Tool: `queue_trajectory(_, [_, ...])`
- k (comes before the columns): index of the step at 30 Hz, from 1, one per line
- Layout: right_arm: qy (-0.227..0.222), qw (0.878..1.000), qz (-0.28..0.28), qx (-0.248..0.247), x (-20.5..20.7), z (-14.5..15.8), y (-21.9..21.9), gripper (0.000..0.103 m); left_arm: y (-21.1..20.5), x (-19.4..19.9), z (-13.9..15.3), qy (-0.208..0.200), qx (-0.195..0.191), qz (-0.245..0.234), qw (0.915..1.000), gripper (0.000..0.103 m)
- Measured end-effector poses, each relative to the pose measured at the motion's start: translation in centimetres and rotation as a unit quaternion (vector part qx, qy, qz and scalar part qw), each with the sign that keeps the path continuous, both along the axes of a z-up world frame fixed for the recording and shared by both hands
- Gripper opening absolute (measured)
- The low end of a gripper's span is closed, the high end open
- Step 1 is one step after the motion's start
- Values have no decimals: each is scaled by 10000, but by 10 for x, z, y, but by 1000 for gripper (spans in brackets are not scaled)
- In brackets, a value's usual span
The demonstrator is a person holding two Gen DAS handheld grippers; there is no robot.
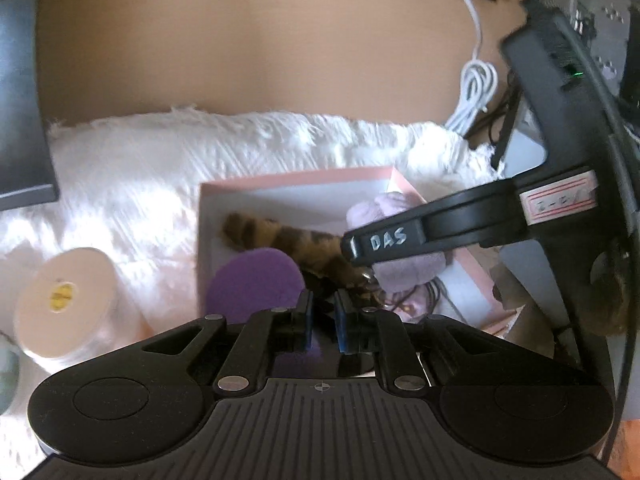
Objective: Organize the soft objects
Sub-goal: 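Carry cable and plush over the pink box and open both tools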
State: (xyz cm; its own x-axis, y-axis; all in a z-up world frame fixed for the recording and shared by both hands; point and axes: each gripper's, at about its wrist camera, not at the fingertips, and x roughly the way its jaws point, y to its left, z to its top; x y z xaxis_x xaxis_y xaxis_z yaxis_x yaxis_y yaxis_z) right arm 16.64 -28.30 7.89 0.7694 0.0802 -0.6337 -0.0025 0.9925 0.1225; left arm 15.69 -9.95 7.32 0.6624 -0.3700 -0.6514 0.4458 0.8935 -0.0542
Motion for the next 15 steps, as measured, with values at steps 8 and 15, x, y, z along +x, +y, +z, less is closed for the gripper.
queue_trajectory(8, [320,9991,-6,-287,15,-12,10,46,5,13,-14,310,112,348,9988,16])
queue_trajectory(15, [230,9993,-56,-287,13,-13,15,54,5,13,-15,182,82,380,9991,16])
